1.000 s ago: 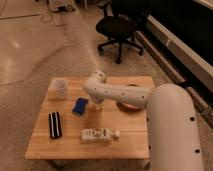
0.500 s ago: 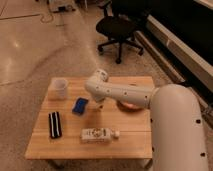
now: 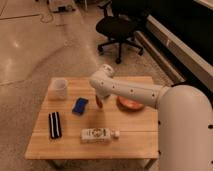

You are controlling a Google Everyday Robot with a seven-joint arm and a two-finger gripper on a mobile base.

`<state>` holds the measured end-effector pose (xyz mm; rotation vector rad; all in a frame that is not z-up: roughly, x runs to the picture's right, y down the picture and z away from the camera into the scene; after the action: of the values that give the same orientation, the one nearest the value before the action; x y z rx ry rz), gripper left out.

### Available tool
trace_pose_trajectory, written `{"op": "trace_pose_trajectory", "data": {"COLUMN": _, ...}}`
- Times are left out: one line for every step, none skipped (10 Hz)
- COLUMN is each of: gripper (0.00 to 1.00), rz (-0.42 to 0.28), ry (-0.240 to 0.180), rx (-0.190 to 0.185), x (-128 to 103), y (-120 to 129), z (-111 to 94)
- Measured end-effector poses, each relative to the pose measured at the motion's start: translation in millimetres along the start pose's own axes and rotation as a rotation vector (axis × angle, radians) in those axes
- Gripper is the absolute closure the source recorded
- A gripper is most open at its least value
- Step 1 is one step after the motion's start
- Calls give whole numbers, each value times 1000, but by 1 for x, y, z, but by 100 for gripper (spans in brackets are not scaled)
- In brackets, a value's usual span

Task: Place the pepper in the ceramic bowl

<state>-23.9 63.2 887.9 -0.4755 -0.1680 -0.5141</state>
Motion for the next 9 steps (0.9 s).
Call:
{"op": "trace_pose_trajectory", "data": {"gripper": 32, "rz": -58, "ry": -45, "rx": 2, "x": -3, "y": -2, "z": 2}}
{"op": "trace_pose_trajectory", "data": {"gripper": 25, "rz": -105, "ry": -89, "rx": 9, "x": -2, "y": -3, "z": 3}}
{"op": "trace_pose_trajectory", "data": {"gripper": 20, "rz": -164, "ry": -144, "rx": 19, "x": 1, "y": -4, "z": 5}}
{"op": "trace_pose_trajectory", "data": {"gripper": 20, "rz": -216, "ry": -167, "rx": 29, "x": -2, "y": -7, "z": 7}}
{"op": "trace_pose_trajectory", "data": {"gripper": 20, "rz": -277, "ry": -194, "rx": 41, "x": -4, "y": -10, "z": 9}}
{"op": "trace_pose_trajectory", "data": {"gripper": 20, "rz": -380, "ry": -254, "rx": 43, "x": 0, "y": -11, "z": 15}}
{"op": "trace_pose_trajectory", "data": {"gripper": 20, "rz": -446, "ry": -282, "rx": 46, "x": 0, "y": -14, "z": 19}}
{"op": "trace_pose_trajectory", "data": {"gripper": 20, "rz": -508, "ry": -293, "rx": 48, "x": -4, "y": -18, "z": 23}}
{"op": "trace_pose_trajectory", "data": {"gripper": 20, "rz": -566, "ry": -300, "rx": 41, "x": -6, "y": -20, "z": 28}}
